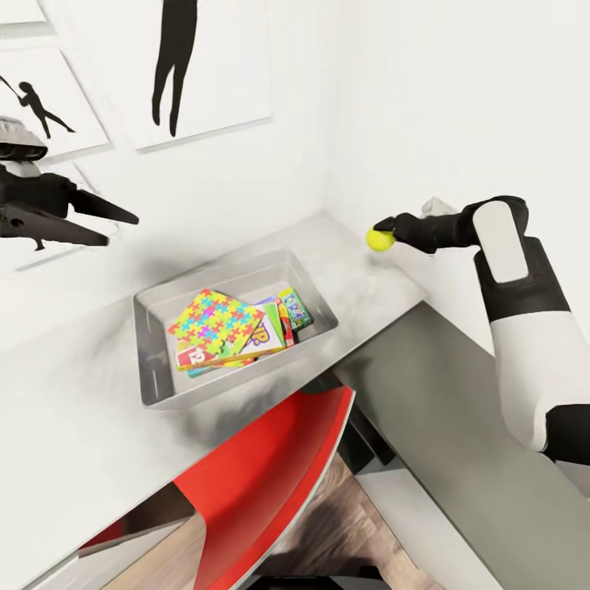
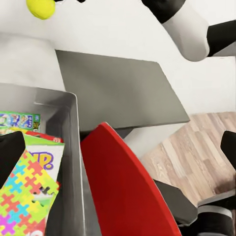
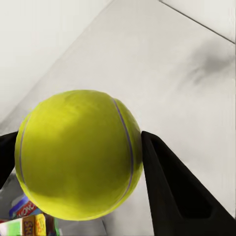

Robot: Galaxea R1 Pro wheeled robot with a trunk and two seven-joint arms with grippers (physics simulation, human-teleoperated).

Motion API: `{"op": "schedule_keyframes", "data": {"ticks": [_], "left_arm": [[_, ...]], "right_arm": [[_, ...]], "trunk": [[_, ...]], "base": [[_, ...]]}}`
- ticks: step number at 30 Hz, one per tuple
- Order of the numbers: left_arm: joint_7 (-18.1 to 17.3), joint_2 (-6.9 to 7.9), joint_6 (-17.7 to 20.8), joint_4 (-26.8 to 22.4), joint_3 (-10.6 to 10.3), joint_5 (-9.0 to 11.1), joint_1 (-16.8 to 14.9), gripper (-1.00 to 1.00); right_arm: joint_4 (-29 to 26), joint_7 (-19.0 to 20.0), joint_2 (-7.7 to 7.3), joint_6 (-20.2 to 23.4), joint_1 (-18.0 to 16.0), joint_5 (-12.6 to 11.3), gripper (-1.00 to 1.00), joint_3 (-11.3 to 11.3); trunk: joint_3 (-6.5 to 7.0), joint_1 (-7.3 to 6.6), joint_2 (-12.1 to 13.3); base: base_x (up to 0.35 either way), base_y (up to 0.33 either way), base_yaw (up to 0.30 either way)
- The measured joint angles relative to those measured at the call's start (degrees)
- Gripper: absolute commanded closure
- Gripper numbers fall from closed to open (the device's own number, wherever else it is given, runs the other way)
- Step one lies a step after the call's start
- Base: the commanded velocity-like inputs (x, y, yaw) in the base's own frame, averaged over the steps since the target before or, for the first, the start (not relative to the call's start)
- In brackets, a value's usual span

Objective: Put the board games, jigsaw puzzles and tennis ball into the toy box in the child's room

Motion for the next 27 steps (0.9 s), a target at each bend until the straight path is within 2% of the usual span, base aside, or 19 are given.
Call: {"op": "schedule_keyframes", "data": {"ticks": [4, 7, 11, 13, 14, 15, 17, 24, 27], "left_arm": [[0.0, 1.72, 0.0, -0.1, -3.4, 0.2, 0.8, -1.0], [0.0, 2.94, 0.0, -0.1, -4.8, 0.3, 1.1, -1.0], [0.0, 3.78, 0.0, -0.2, -6.5, 0.2, 1.2, -1.0], [0.0, 4.11, 0.0, -0.2, -8.0, 0.2, 1.3, -1.0], [0.0, 4.64, 0.0, -0.3, -9.7, 0.2, 1.3, -1.0], [0.0, 4.86, 0.0, -0.3, -10.4, 0.2, 1.3, -1.0], [0.0, 5.62, 0.0, -0.2, -13.7, 0.1, 1.3, -1.0], [0.5, 7.92, -0.7, -0.2, -18.2, 0.0, 1.3, -1.0], [0.7, 10.15, -0.9, -0.2, -19.8, -0.4, 1.3, -1.0]], "right_arm": [[-1.6, 0.1, -0.04, 0.0, -0.3, -2.7, 1.0, 0.1], [-2.7, 0.1, -0.28, 0.0, -0.4, -5.3, 1.0, 1.2], [-3.8, 0.0, -0.57, 0.0, -0.4, -9.6, 1.0, 5.9], [-4.3, 0.0, -0.3, 0.0, -0.4, -12.4, 1.0, 9.0], [-4.5, 0.0, -0.04, 0.0, -0.3, -13.6, 1.0, 10.5], [-4.5, -0.1, 0.05, 0.0, -0.3, -13.7, 1.0, 10.8], [-4.6, -0.1, 0.77, 0.0, -0.2, -14.5, 1.0, 11.7], [-4.5, -0.2, 2.59, 0.0, 0.3, -14.5, 1.0, 12.3], [-4.5, -0.3, 3.07, 0.0, 0.4, -14.4, 1.0, 12.3]], "trunk": [[0.38, 0.0, 0.0], [0.67, 0.0, 0.0], [1.04, 0.0, 0.0], [1.23, 0.0, 0.0], [1.33, 0.0, 0.0], [1.42, 0.0, 0.0], [1.61, 0.0, 0.0], [2.28, 0.0, 0.0], [2.56, 0.0, 0.0]], "base": [[0.0, 0.0, 0.0], [0.0, 0.0, 0.0], [0.0, 0.0, 0.0], [0.0, 0.0, 0.0], [0.0, 0.0, 0.0], [0.0, 0.0, 0.0], [0.0, 0.0, 0.0], [0.0, 0.0, 0.0], [0.0, 0.0, 0.0]]}}
